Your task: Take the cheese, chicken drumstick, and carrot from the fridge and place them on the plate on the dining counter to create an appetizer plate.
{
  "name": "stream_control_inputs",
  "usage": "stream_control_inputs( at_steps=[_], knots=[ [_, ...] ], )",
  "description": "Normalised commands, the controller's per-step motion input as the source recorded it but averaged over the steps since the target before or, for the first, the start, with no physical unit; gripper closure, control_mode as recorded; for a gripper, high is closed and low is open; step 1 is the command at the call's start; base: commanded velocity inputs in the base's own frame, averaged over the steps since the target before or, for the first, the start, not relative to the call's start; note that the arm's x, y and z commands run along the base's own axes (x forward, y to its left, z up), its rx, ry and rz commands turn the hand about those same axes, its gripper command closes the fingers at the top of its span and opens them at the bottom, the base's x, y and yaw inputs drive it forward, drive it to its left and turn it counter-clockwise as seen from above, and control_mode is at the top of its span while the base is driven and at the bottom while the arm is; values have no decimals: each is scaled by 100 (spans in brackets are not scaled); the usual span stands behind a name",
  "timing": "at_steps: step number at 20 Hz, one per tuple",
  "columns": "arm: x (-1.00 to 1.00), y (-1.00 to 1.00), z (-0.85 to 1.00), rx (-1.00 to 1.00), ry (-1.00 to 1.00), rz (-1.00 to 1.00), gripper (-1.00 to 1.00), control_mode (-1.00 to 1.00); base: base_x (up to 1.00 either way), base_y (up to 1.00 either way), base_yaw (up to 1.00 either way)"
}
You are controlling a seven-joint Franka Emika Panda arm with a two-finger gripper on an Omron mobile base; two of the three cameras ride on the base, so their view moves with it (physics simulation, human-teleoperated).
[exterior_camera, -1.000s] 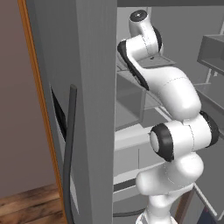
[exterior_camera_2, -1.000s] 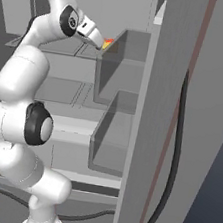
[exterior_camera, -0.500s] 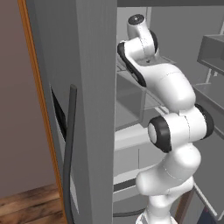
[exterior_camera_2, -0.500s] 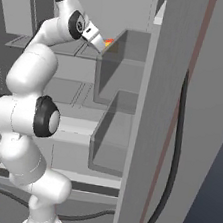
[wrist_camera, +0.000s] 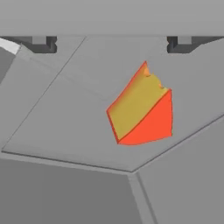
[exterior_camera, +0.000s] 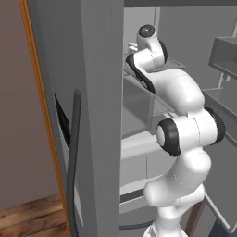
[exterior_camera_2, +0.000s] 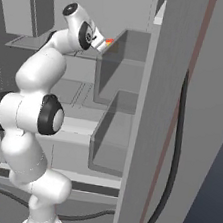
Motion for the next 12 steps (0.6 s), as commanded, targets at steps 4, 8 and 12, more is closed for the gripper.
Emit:
stream_control_inputs(
  at_steps=[4,8,12],
  knots=[
    [32,-18,-29,2,-24,0,-100,-100,0,0,0],
    [31,-3,-19,0,-5,0,-100,-100,0,0,0],
    [26,1,0,-1,3,0,-100,-100,0,0,0]
  ],
)
